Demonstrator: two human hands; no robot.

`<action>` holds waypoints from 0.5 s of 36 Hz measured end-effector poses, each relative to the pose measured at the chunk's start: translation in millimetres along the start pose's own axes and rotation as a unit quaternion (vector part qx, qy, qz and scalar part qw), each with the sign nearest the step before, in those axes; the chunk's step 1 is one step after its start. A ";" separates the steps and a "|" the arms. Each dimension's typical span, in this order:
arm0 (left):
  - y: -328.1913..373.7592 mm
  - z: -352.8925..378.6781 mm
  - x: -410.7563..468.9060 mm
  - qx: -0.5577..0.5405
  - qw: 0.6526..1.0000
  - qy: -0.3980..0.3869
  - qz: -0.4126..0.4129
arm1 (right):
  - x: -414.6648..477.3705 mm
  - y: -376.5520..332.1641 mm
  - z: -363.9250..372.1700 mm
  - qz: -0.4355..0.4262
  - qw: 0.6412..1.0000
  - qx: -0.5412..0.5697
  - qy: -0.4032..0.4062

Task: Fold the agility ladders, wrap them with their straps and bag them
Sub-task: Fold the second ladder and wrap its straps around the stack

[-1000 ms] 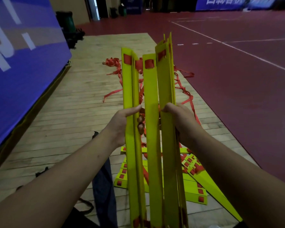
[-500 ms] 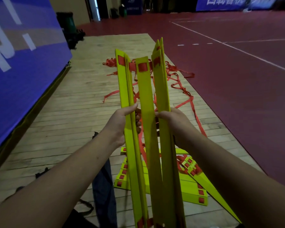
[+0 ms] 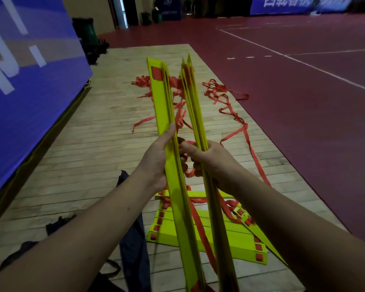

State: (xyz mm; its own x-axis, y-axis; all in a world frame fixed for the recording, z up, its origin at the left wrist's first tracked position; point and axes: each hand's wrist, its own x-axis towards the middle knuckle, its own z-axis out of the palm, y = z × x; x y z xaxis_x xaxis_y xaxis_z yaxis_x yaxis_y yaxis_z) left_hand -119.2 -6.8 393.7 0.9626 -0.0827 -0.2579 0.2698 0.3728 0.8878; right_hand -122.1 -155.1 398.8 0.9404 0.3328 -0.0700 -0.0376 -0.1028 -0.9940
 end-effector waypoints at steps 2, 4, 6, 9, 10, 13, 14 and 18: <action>-0.1 -0.4 0.7 -0.021 1.000 0.015 -0.011 | 2.2 -0.1 3.0 -0.009 1.000 -0.014 -0.004; -1.5 0.1 0.9 -0.036 0.999 0.010 -0.014 | 3.5 0.8 6.9 -0.015 0.999 -0.039 0.001; -3.3 2.1 0.1 -0.037 0.999 0.005 -0.003 | 3.0 3.5 9.5 -0.031 0.996 -0.078 0.009; -8.2 2.3 1.3 -0.021 0.999 0.042 0.012 | 0.9 6.0 12.2 -0.043 0.991 -0.128 0.015; -8.7 2.3 0.9 -0.014 0.998 0.056 0.014 | 1.9 8.0 12.3 -0.038 0.988 -0.146 0.018; -9.6 2.8 0.1 -0.005 0.997 0.071 0.031 | 5.5 11.9 10.8 -0.029 0.983 -0.177 0.033; -9.5 3.5 -0.2 -0.009 0.997 0.071 0.037 | 6.8 13.3 9.3 -0.026 0.983 -0.178 0.038; -5.8 7.4 -5.1 0.013 0.997 0.061 0.048 | 4.8 11.8 4.4 -0.037 0.983 -0.171 0.051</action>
State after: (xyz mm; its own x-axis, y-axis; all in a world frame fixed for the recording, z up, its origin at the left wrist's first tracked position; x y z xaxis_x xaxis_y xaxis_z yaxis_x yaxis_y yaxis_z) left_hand -125.5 -15.3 392.7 0.9745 0.0662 -0.2144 0.1787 0.3491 0.9199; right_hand -119.5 -150.6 386.4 0.9657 0.2581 0.0272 0.1318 -0.3975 -0.9081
